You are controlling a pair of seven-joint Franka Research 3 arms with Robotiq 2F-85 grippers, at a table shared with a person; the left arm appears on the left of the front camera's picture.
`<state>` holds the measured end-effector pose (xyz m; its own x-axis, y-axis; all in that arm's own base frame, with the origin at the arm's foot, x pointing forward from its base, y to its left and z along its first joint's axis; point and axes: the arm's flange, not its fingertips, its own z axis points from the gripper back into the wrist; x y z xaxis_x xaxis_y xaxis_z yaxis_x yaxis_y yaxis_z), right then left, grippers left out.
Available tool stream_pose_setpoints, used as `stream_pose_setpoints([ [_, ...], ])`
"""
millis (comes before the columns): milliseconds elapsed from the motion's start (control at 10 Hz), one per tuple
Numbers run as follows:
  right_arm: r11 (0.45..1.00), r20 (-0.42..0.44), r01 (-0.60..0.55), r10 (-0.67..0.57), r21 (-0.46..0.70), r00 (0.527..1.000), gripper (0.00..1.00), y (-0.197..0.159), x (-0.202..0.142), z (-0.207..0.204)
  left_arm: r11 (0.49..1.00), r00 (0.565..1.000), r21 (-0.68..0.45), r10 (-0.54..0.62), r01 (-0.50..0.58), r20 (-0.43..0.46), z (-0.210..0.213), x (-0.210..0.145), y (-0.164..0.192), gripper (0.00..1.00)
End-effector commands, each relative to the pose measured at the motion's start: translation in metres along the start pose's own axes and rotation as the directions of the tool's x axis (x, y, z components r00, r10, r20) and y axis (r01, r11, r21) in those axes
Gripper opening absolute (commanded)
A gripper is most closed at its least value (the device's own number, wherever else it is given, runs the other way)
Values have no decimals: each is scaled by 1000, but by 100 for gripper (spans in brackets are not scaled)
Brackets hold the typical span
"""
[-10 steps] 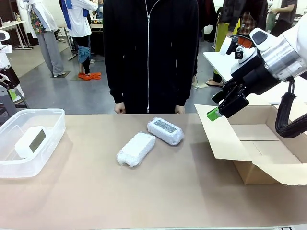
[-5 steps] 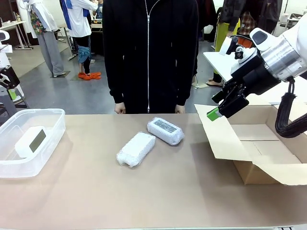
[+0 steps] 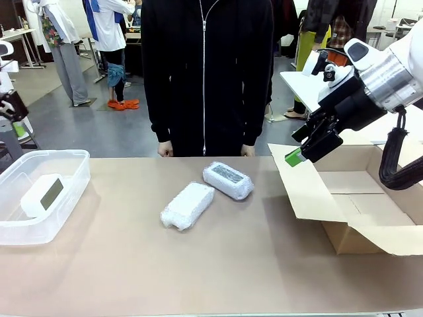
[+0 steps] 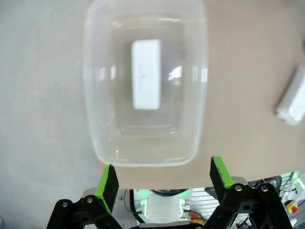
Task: Separate and place wrapped and unwrapped clocks.
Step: Pick up the Digital clock indicated by the person.
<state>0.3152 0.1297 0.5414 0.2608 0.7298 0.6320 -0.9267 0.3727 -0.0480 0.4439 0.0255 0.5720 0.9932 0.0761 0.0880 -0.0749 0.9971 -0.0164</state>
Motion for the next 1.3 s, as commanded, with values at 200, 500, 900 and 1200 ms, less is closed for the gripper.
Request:
stream_pose_setpoints([
  [200, 1000, 22, -11, 10, 27, 1000, 100, -1, -1, -1, 738, 781, -260, -572, 623, 249, 40, -57, -94, 100],
  [500, 1000, 22, -11, 10, 27, 1000, 100, -1, -1, -1, 490, 521, -190, -740, 851, 425, 19, -88, -145, 100],
  [900, 1000, 22, -11, 10, 27, 1000, 100, -1, -1, -1, 317, 289, -53, -770, 947, 569, -21, -109, -167, 100],
  [1200, 1000, 22, -11, 10, 27, 1000, 100, -1, -1, -1, 319, 313, -87, -776, 944, 548, -39, -101, -163, 100],
])
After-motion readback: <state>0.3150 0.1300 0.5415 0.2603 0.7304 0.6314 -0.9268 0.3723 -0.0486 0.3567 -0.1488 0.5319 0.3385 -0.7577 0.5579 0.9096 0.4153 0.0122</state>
